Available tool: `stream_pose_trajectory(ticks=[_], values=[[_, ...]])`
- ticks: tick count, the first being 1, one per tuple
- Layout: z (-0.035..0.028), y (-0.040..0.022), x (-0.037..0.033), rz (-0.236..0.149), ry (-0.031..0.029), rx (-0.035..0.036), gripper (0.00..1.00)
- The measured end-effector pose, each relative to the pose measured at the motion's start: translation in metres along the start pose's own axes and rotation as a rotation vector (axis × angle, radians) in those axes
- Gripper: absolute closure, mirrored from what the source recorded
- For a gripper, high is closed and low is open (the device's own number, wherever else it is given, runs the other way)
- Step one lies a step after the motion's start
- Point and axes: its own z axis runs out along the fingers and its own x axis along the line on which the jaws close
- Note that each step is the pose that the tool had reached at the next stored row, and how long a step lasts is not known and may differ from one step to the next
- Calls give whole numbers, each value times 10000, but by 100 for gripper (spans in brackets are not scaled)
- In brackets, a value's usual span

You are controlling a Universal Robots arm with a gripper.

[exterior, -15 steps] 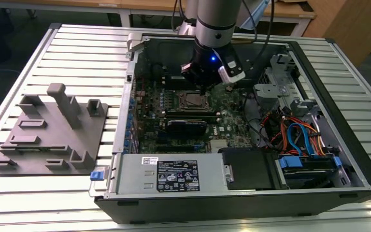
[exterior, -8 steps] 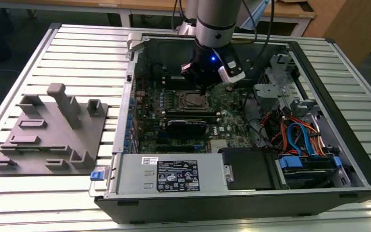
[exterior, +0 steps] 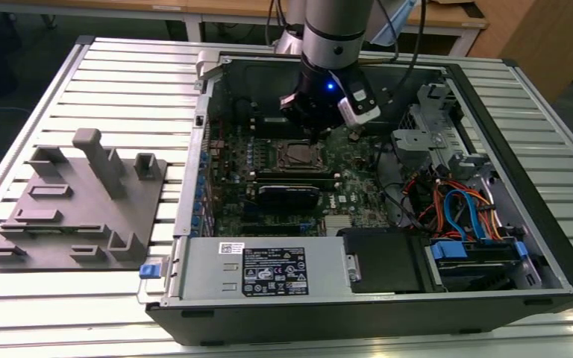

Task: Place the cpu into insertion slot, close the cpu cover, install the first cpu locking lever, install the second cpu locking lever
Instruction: 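Install the second cpu locking lever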

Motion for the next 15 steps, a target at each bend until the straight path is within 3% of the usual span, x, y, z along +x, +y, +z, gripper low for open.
stream_pose_trajectory(ticks=[4,9,15], values=[[-2,-20,0,-1,0,2,89],[-7,-93,0,-1,0,6,89],[-8,-96,0,-1,0,13,89]])
